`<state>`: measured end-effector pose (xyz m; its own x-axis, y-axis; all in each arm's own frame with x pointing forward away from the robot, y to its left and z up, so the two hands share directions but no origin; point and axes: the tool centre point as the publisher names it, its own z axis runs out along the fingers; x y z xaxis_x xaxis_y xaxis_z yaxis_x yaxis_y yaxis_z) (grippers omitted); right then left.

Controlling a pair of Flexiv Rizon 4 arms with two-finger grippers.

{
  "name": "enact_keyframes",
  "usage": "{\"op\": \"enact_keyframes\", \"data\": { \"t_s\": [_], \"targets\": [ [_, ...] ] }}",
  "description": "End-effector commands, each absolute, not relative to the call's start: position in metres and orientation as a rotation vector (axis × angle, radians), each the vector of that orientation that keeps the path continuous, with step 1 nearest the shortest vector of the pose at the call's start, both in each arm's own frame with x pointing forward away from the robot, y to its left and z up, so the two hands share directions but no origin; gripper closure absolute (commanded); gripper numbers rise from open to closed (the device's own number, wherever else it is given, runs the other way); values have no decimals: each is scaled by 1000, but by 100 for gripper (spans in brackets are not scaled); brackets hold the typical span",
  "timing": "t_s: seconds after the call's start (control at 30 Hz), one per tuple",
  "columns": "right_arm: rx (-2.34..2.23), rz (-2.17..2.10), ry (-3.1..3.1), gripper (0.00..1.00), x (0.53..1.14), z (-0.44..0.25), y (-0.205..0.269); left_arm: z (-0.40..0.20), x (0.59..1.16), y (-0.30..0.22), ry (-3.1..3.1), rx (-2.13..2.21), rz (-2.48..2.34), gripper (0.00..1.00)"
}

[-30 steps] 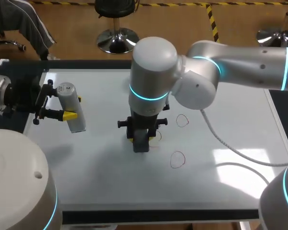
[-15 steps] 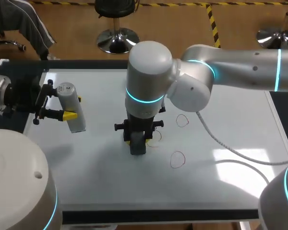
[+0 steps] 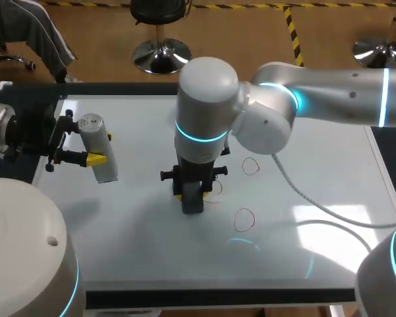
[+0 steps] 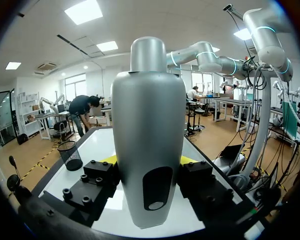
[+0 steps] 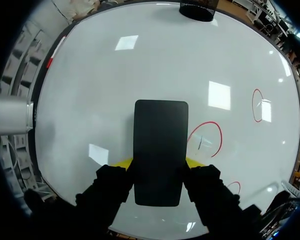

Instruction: Pick up the inspection probe, press it on each red-marked spot on the whiteboard one by one, put down the probe, pick up the eraser, and wipe off all the red marks.

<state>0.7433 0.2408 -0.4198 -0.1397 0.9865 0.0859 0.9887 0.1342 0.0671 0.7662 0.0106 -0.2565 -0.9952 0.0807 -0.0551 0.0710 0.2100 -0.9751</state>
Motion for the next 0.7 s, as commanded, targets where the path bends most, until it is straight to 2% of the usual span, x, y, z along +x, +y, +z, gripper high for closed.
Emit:
{"op": "enact_keyframes", "data": {
  "t_s": [0.03,0.7],
  "targets": [
    [-2054,-169,-2336,100,743,-428,228,-255,766,11,-2437,-155,1964,100],
    [-2151,-95,-2228,100,751,-449,184,-255,766,11,-2437,-155,1964,100]
  ]
}}
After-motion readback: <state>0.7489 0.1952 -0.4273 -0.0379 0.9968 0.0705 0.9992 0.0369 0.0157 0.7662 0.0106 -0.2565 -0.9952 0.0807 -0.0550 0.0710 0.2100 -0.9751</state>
